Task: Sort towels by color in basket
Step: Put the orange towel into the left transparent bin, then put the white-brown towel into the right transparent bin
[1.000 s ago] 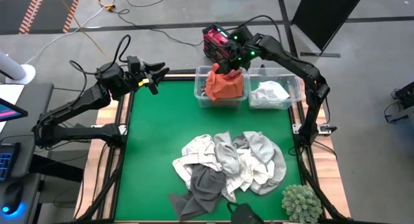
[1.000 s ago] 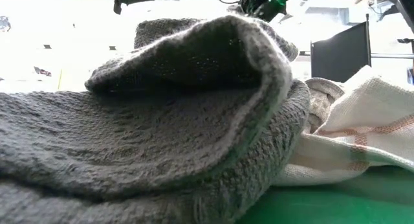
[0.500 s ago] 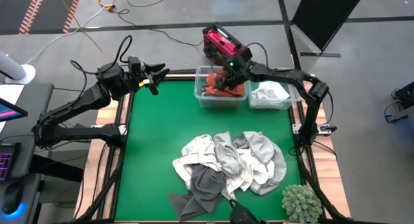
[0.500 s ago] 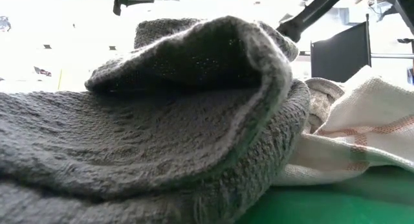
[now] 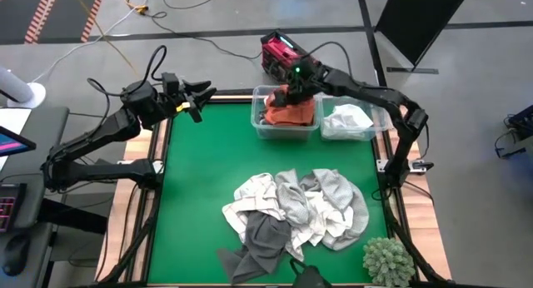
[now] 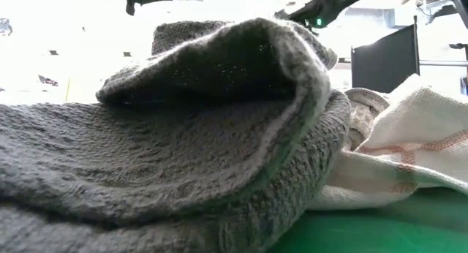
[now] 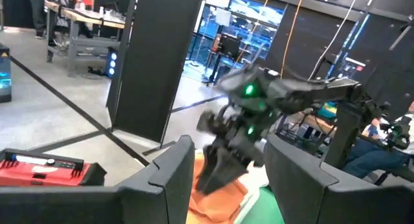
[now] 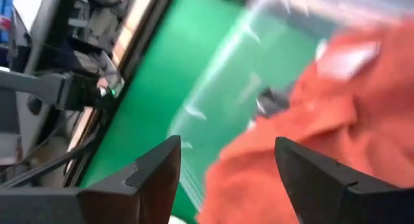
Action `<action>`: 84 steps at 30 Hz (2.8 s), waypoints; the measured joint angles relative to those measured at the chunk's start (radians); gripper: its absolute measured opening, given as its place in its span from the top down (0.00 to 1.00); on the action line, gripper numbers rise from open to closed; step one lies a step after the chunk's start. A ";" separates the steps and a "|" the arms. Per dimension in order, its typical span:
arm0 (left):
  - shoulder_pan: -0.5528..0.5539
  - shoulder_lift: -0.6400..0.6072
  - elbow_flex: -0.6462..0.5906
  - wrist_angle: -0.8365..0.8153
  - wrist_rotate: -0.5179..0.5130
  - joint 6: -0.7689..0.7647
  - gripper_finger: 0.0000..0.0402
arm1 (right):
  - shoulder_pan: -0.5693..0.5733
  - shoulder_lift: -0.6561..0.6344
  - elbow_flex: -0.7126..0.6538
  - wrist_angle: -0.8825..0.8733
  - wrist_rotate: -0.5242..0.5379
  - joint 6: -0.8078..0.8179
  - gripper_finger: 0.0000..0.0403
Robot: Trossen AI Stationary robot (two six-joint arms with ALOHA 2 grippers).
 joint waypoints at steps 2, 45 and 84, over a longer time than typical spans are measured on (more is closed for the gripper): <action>0.000 -0.009 0.000 -0.019 0.000 0.000 0.56 | 0.000 -0.008 0.054 -0.030 0.043 -0.029 0.32; 0.000 -0.060 0.000 -0.103 -0.007 -0.018 0.56 | 0.170 -0.093 0.181 -0.382 -0.020 -0.786 0.32; -0.054 -0.121 0.000 -0.055 0.327 -0.249 0.56 | 0.649 0.183 -0.196 0.213 0.210 -0.366 0.42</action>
